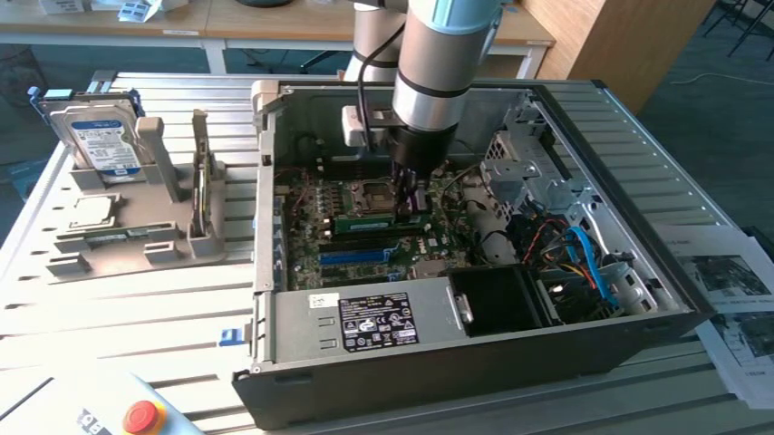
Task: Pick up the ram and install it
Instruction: 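Insert the ram into the slot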
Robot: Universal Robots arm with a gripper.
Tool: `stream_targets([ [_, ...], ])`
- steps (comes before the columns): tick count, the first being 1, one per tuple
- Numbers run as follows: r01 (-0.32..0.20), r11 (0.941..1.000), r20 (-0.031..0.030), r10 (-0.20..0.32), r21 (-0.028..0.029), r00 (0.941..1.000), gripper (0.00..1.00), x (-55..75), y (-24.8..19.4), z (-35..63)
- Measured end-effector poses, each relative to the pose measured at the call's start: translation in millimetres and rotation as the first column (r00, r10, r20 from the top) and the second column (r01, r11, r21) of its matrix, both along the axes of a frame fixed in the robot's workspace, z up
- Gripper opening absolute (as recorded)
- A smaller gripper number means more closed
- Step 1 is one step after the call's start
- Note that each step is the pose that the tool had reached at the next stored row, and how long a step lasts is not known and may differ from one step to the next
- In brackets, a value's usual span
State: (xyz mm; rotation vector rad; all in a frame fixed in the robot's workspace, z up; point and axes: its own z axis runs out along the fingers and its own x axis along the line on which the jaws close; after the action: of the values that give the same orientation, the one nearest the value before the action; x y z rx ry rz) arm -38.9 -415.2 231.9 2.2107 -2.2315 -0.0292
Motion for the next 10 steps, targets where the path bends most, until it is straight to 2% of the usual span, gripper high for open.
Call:
stream_targets([
  [4,0.0,1.0,-0.0067,0.0,0.0001,1.0,0.12,0.3,0.0,1.4],
  [8,0.0,1.0,-0.0069,0.0,0.0,1.0,0.12,0.4,0.0,1.5],
  [10,0.0,1.0,-0.0118,0.0,-0.0002,0.9999,0.12,1.6,-0.1,1.6],
])
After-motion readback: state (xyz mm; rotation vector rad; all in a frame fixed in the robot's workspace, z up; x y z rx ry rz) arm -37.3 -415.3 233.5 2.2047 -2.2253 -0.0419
